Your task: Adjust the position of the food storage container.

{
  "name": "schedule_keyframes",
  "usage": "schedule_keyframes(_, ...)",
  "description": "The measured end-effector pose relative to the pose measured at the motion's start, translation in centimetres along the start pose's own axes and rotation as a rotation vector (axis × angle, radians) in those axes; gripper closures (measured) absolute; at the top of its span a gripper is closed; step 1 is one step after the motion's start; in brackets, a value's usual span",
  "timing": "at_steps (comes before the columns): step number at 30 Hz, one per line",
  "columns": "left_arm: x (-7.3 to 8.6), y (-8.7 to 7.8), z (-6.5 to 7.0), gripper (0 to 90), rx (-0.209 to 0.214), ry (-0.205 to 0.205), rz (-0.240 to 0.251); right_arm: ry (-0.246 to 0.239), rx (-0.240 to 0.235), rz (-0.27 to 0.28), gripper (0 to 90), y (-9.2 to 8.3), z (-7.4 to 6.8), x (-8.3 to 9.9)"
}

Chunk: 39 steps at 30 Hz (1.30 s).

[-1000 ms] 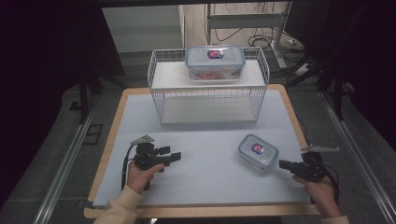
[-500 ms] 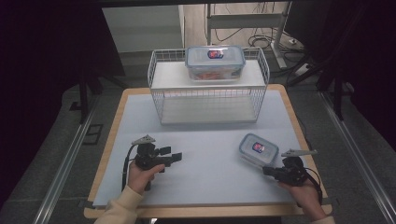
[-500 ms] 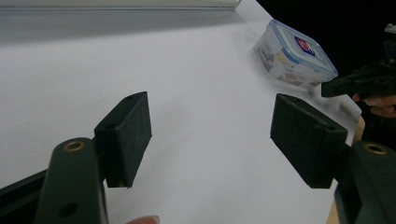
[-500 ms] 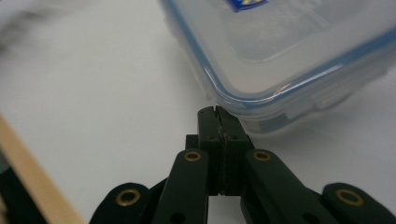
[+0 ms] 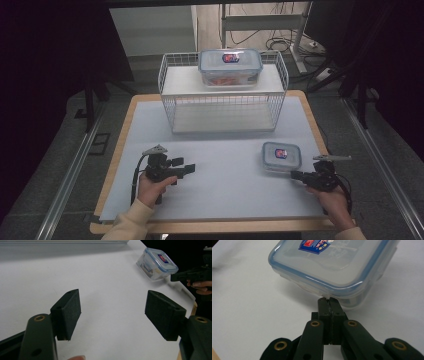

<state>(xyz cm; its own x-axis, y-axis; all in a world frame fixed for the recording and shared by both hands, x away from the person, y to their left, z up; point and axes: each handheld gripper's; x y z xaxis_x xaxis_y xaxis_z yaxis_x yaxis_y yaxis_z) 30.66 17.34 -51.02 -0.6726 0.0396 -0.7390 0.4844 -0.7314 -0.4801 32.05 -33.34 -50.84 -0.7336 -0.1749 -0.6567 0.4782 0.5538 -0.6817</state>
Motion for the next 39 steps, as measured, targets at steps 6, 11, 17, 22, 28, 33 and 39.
schedule_keyframes(6, 0.0, -0.1, -0.1, 28.7, 0.001, -0.006, 0.004, 0.049, 0.048, 0.041, 89.5, -2.0, 1.9, -0.1)
schedule_keyframes(11, 0.0, 0.0, -0.1, 28.8, -0.001, -0.008, 0.003, 0.06, 0.069, 0.074, 89.4, -2.1, 3.0, -1.6)
schedule_keyframes(17, 0.0, -0.1, -0.2, 28.8, -0.007, -0.009, 0.007, 0.08, 0.094, 0.065, 89.4, -0.5, 4.5, -3.9)
schedule_keyframes(22, 0.0, -0.1, -0.3, 28.8, -0.009, -0.011, 0.006, 0.066, 0.109, 0.018, 89.5, 0.8, 4.6, -5.0)
schedule_keyframes(28, 0.0, -0.1, -0.3, 28.8, -0.011, -0.012, 0.006, 0.043, 0.099, 0.013, 89.5, 1.5, 3.8, -5.7)
schedule_keyframes(33, 0.0, -0.1, -0.4, 28.8, -0.014, -0.014, 0.005, 0.009, 0.072, -0.01, 89.5, 3.1, 2.3, -6.4)
schedule_keyframes(39, 0.1, 0.0, -0.6, 28.9, -0.019, -0.02, 0.003, -0.046, 0.032, -0.039, 89.5, 5.0, -0.3, -6.7)
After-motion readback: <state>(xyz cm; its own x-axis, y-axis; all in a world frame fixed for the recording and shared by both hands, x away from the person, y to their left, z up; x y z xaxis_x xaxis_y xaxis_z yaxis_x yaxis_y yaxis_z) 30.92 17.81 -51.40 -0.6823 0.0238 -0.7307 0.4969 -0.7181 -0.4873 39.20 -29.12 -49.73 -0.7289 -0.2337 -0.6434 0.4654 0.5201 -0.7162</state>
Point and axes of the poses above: each handheld gripper's, and its own axes: y roughly forward along the jaws, x roughly out of its underside, z roughly to its right
